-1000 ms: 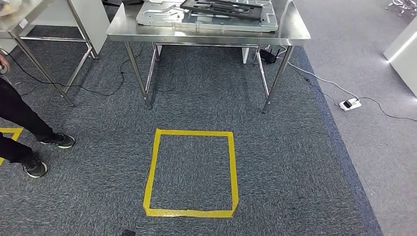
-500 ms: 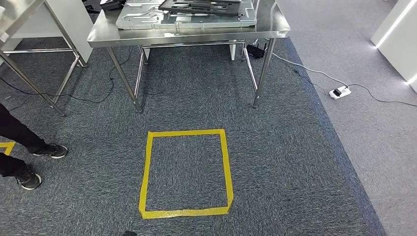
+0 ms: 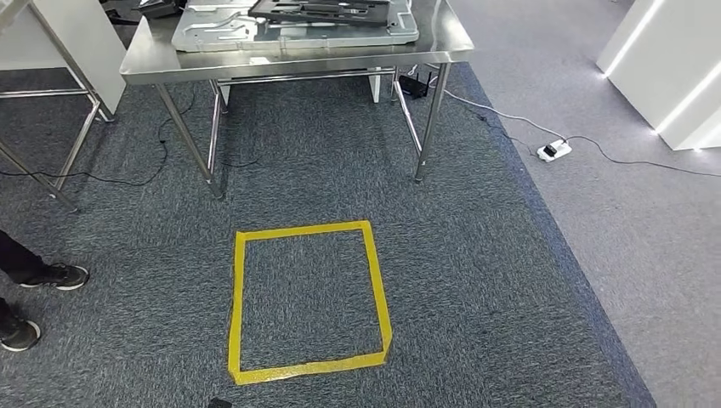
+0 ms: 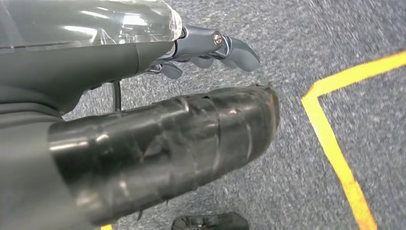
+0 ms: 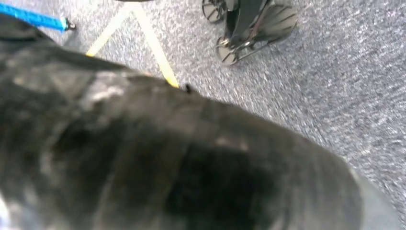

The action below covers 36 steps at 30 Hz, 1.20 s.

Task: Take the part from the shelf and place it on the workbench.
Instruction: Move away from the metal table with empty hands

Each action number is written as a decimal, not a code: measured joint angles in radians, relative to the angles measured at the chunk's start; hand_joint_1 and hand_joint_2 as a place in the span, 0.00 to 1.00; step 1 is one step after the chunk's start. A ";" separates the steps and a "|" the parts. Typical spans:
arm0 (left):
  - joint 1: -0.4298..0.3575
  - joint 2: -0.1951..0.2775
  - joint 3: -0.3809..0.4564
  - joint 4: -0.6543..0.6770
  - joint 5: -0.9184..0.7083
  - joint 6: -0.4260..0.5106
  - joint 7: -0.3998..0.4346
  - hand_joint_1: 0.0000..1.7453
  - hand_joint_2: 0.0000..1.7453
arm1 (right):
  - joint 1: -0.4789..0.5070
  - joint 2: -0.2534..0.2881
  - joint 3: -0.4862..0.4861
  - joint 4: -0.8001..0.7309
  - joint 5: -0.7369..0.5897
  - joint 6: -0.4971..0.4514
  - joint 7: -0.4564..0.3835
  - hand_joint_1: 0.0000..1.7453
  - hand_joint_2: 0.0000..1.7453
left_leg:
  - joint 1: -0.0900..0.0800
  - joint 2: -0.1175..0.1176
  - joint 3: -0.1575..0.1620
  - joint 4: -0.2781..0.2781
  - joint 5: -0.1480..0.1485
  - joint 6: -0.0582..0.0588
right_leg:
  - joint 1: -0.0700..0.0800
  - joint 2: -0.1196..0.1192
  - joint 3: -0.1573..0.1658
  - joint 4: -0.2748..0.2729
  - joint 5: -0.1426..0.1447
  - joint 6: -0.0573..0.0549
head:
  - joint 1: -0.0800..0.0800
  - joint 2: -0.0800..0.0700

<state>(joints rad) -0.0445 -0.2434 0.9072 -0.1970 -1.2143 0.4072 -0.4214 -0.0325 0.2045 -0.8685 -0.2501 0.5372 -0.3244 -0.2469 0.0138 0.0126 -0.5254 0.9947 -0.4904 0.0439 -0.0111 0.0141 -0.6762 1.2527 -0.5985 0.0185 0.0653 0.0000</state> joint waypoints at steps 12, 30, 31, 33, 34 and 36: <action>-0.001 0.000 0.001 0.000 0.000 0.000 0.006 0.00 0.00 | 0.003 0.000 0.006 0.007 0.020 0.017 0.018 0.00 0.00 | 0.000 0.038 -0.006 0.040 -0.040 -0.050 | -0.004 -0.029 0.107 -0.223 0.116 -0.031 | -0.001 0.000; 0.004 -0.001 0.018 0.000 0.007 0.005 0.005 0.00 0.00 | 0.007 0.005 0.006 0.013 0.028 0.022 0.037 0.00 0.00 | -0.002 -0.003 0.016 -0.017 0.002 0.004 | 0.004 0.009 0.011 -0.061 0.038 -0.002 | 0.002 0.000; 0.005 -0.001 0.018 0.000 0.007 0.005 0.004 0.00 0.00 | 0.006 0.005 0.006 0.013 0.028 0.022 0.038 0.00 0.00 | -0.003 0.010 0.015 -0.015 0.001 0.004 | 0.001 0.001 -0.016 -0.004 0.016 0.003 | 0.001 0.000; 0.005 -0.001 0.018 0.000 0.008 0.006 0.004 0.00 0.00 | 0.008 0.005 0.006 0.013 0.028 0.023 0.039 0.00 0.00 | -0.003 0.035 0.015 -0.011 -0.004 0.002 | -0.006 -0.008 -0.029 0.027 0.021 0.011 | 0.001 0.000; 0.005 -0.001 0.018 0.000 0.008 0.006 0.004 0.00 0.00 | 0.008 0.005 0.006 0.013 0.028 0.025 0.040 0.00 0.00 | -0.002 0.046 0.015 -0.009 -0.007 0.000 | -0.009 -0.015 -0.006 -0.013 0.049 0.013 | 0.001 0.000; 0.004 -0.002 0.018 0.000 0.007 0.006 0.004 0.00 0.00 | 0.008 0.004 0.006 0.013 0.029 0.027 0.042 0.00 0.00 | -0.004 0.065 0.017 -0.001 -0.016 -0.009 | -0.009 -0.050 0.066 -0.143 0.105 0.010 | 0.001 0.000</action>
<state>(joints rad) -0.0405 -0.2456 0.9255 -0.1972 -1.2069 0.4128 -0.4175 -0.0244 0.2090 -0.8627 -0.2372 0.5663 -0.2972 -0.2052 0.0097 0.0772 -0.5082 0.9935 -0.5064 0.0351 -0.0198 -0.0359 -0.6105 1.1094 -0.4935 0.0285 0.0665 0.0000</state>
